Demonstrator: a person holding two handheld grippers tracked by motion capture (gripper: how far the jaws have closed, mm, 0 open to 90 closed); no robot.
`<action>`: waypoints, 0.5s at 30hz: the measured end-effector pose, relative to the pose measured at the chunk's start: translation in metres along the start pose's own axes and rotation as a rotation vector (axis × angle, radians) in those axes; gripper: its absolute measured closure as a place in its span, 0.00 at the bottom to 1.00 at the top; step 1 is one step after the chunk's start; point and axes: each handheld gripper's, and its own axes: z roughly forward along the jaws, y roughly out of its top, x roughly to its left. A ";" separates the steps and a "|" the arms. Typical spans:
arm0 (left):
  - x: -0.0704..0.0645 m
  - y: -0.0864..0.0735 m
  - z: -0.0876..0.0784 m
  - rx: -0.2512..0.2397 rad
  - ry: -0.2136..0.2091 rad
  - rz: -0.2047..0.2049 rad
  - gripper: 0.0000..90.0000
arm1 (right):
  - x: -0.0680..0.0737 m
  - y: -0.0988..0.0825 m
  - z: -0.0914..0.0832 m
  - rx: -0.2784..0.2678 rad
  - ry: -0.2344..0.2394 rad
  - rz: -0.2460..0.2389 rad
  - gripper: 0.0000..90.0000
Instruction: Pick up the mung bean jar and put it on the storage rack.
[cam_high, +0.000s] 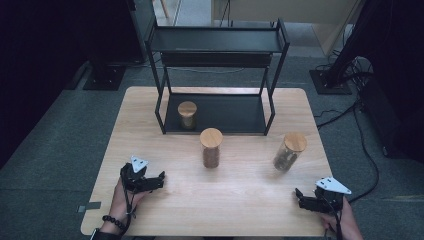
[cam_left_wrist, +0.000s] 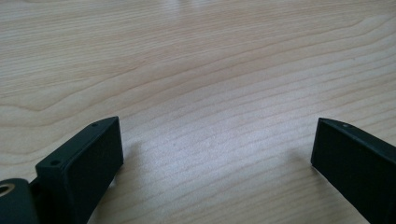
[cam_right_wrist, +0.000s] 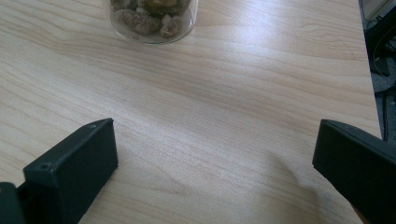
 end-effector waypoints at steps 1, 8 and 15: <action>0.000 -0.001 -0.001 0.001 0.001 0.001 0.03 | 0.000 0.000 0.000 0.000 0.000 -0.001 0.00; 0.003 -0.007 -0.008 -0.007 0.010 -0.001 0.03 | 0.000 0.000 0.000 0.000 -0.001 -0.002 0.00; 0.008 -0.013 -0.014 -0.009 0.026 -0.022 0.03 | 0.001 0.000 0.000 -0.002 -0.003 -0.003 0.00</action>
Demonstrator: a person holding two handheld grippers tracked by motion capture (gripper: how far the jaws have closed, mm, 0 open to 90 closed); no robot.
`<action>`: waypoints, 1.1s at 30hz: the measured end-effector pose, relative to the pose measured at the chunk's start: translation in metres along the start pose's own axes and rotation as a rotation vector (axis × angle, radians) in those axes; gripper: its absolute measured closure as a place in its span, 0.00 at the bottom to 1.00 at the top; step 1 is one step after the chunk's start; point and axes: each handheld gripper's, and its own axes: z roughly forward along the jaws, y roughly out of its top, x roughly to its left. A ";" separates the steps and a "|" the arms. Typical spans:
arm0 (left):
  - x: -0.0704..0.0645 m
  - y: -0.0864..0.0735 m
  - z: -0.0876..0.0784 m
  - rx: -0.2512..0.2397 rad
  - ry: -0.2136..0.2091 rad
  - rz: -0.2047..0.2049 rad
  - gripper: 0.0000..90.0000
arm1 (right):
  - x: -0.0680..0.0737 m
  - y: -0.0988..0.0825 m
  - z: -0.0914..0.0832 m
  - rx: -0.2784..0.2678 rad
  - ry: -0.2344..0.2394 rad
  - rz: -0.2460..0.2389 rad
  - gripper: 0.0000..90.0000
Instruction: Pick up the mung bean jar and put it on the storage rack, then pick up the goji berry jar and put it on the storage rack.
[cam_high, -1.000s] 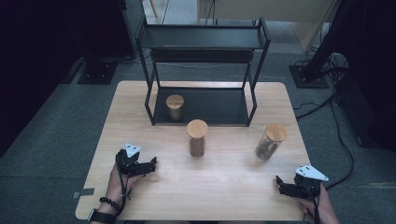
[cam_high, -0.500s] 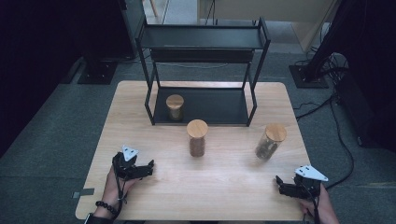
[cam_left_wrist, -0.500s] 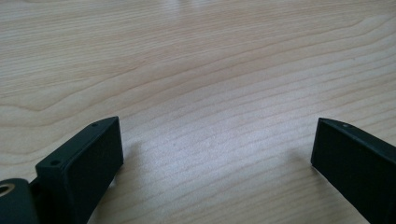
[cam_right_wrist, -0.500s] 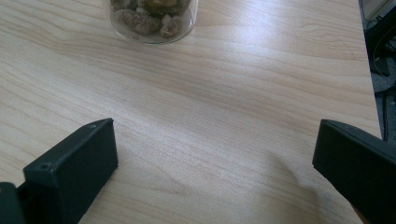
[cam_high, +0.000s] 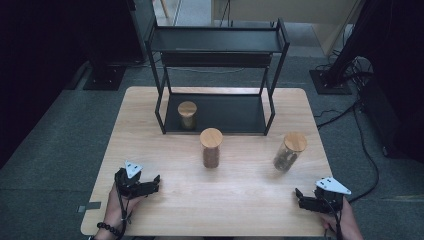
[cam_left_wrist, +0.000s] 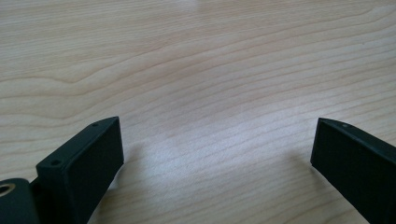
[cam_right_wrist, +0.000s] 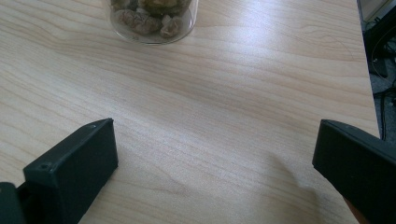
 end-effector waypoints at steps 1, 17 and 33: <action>0.001 -0.001 -0.001 -0.001 -0.001 -0.003 0.03 | 0.000 0.000 0.000 0.000 0.000 0.000 0.00; 0.013 -0.011 -0.012 0.002 -0.013 -0.012 0.03 | 0.000 0.000 0.000 -0.001 -0.008 0.004 0.00; 0.021 -0.016 -0.016 0.009 -0.028 -0.033 0.03 | 0.000 0.000 0.000 0.001 -0.013 0.009 0.00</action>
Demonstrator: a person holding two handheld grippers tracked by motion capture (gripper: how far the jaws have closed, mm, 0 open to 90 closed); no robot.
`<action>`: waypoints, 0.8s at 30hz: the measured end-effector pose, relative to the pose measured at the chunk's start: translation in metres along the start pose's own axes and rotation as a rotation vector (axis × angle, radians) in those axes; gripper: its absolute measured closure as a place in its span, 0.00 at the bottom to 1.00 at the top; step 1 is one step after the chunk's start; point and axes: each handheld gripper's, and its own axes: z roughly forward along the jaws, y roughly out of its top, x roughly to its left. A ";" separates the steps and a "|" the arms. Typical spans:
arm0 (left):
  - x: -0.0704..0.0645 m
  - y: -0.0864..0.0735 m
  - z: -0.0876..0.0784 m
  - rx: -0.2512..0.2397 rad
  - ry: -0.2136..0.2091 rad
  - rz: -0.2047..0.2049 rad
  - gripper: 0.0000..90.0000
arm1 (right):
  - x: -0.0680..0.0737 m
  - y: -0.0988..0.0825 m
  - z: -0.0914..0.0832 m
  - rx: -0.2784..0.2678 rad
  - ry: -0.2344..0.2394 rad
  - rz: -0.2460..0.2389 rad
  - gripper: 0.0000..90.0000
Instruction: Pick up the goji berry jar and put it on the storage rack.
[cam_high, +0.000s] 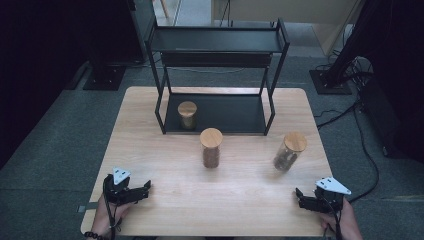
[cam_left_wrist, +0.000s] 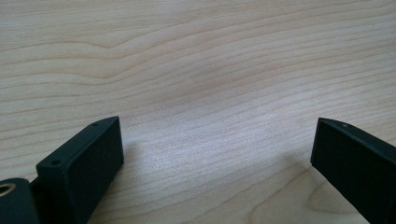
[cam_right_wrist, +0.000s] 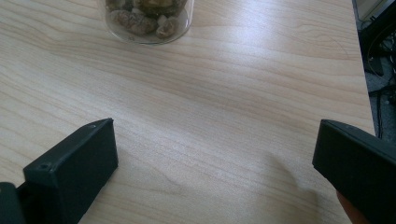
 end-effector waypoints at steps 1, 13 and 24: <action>0.000 0.000 0.000 -0.001 -0.002 0.000 0.03 | 0.000 0.000 0.000 0.001 -0.001 0.003 0.00; 0.007 -0.007 -0.007 0.001 -0.002 -0.003 0.03 | 0.003 0.000 -0.001 -0.009 -0.026 -0.017 0.00; 0.006 -0.007 -0.007 0.006 -0.006 0.010 0.03 | 0.013 -0.001 -0.003 -0.013 0.008 -0.036 0.00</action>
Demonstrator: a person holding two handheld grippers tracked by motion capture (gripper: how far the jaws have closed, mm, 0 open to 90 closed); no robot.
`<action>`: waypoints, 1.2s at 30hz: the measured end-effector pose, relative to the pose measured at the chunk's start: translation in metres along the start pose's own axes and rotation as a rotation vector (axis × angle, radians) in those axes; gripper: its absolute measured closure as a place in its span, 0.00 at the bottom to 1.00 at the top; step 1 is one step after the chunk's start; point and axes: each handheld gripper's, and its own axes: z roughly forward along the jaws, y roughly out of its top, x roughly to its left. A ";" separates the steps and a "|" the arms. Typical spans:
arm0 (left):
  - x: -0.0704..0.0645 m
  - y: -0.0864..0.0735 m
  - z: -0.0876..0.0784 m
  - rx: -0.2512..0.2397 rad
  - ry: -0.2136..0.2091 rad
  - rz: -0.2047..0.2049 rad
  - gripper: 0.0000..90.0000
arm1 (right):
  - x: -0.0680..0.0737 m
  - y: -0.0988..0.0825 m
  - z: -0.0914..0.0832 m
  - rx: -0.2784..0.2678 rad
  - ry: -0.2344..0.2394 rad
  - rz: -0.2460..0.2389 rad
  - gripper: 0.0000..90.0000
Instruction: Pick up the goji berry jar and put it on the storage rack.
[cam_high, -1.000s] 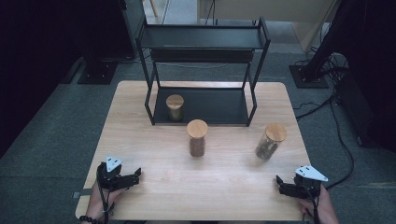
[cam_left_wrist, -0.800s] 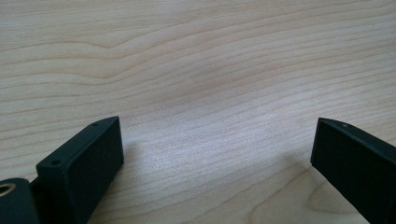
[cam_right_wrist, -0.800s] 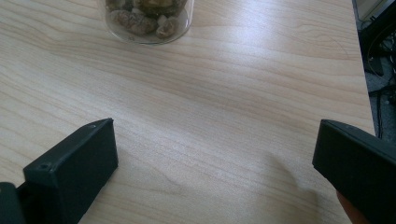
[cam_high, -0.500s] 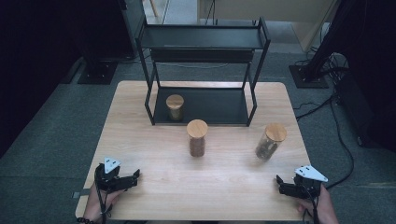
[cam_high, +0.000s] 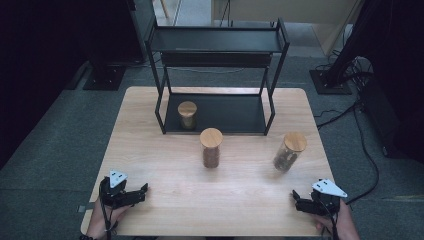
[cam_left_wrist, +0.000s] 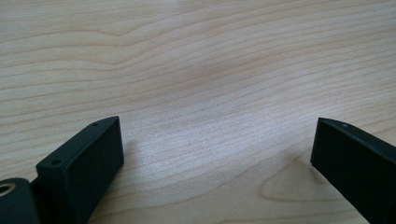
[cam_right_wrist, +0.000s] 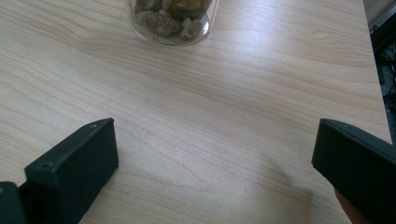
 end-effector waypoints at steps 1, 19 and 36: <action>0.000 0.000 0.000 0.000 0.000 0.000 0.03 | 0.001 0.000 0.000 -0.001 -0.002 0.000 0.00; -0.002 0.001 0.001 0.011 0.013 0.026 0.03 | 0.013 0.004 0.001 -0.004 -0.007 -0.003 0.00; -0.002 0.001 0.001 0.010 0.013 0.026 0.03 | 0.025 0.013 0.006 -0.015 -0.033 0.014 0.00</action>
